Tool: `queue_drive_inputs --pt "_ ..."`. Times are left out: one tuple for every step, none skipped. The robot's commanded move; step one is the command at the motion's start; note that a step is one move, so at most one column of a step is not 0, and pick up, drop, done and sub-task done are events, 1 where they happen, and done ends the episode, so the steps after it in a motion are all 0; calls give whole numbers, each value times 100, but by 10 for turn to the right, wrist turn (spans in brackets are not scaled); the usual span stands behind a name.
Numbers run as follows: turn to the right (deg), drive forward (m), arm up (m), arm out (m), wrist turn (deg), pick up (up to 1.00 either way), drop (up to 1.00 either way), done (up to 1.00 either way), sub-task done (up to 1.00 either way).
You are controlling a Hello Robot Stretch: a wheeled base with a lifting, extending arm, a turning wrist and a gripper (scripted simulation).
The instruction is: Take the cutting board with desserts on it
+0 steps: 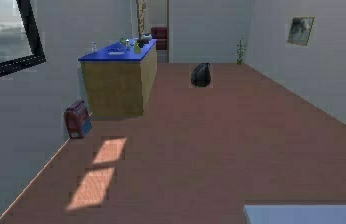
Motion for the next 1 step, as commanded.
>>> queue_drive_inputs --pt "0 0 0 0 0 100 0 0 0"
